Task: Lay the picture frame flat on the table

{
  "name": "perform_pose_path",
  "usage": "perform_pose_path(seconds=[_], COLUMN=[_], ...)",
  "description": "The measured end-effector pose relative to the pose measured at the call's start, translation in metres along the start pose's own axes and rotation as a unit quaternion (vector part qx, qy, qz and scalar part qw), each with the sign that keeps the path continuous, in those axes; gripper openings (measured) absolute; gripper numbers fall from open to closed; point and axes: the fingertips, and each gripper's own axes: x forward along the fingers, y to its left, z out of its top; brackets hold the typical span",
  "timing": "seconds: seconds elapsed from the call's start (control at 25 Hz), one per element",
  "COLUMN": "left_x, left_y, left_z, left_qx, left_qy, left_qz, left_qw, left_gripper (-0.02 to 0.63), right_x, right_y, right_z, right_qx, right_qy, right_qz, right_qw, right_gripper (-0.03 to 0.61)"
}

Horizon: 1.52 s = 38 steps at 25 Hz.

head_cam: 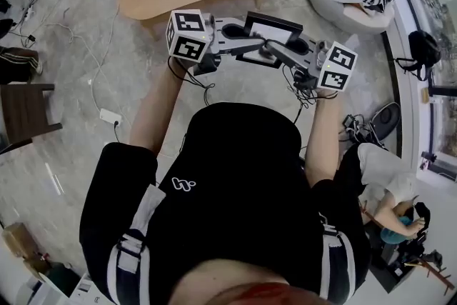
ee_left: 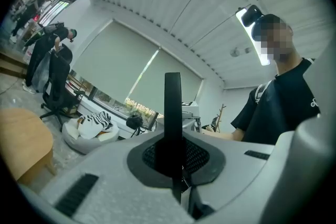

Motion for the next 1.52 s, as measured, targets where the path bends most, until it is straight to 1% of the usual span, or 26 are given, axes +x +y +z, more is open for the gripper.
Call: perform_pose_path(seconds=[0.16,0.32,0.4,0.52,0.64,0.76,0.92,1.04,1.2,1.4,1.52], left_x=[0.002,0.003,0.003,0.008,0.008,0.003,-0.004,0.005,0.014,0.011,0.006], left_y=[0.005,0.004,0.018,0.071,0.128,0.177,0.247,0.303,0.383,0.446,0.467], left_z=[0.0,0.0,0.003,0.024,0.045,0.059,0.091,0.11,0.152,0.183,0.186], left_qx=[0.003,0.015,0.021,0.02,0.018,0.004,-0.001,-0.021,-0.03,-0.035,-0.048], left_qy=[0.003,0.007,0.01,0.014,0.015,0.012,0.011,-0.007,-0.033,-0.037,-0.036], left_qz=[0.002,0.008,0.013,0.024,0.05,0.073,0.093,0.106,0.13,0.146,0.152], left_qw=[1.0,0.9998,0.9997,0.9994,0.9985,0.9972,0.9956,0.9941,0.9906,0.988,0.9865], left_gripper=[0.017,0.017,0.017,0.017,0.017,0.017,0.017,0.017,0.017,0.017,0.017], right_x=[-0.002,-0.002,-0.002,-0.002,0.003,0.012,0.024,0.02,0.017,0.025,0.032], right_y=[-0.006,-0.004,-0.018,-0.072,-0.13,-0.178,-0.248,-0.305,-0.386,-0.449,-0.469], right_z=[0.0,0.0,0.003,0.022,0.042,0.055,0.085,0.102,0.143,0.173,0.175], right_qx=[-0.007,-0.018,-0.022,-0.019,-0.018,-0.007,0.006,0.025,0.022,0.025,0.036], right_qy=[-0.004,-0.012,-0.015,-0.02,-0.024,-0.025,-0.024,-0.006,0.014,0.022,0.022], right_qz=[-0.009,-0.006,-0.002,0.01,0.032,0.05,0.071,0.081,0.093,0.111,0.118], right_qw=[1.0,1.0,1.0,1.0,0.999,0.998,0.997,0.996,0.995,0.993,0.992], right_gripper=[0.018,0.02,0.02,0.02,0.02,0.02,0.02,0.019,0.02,0.02,0.02])
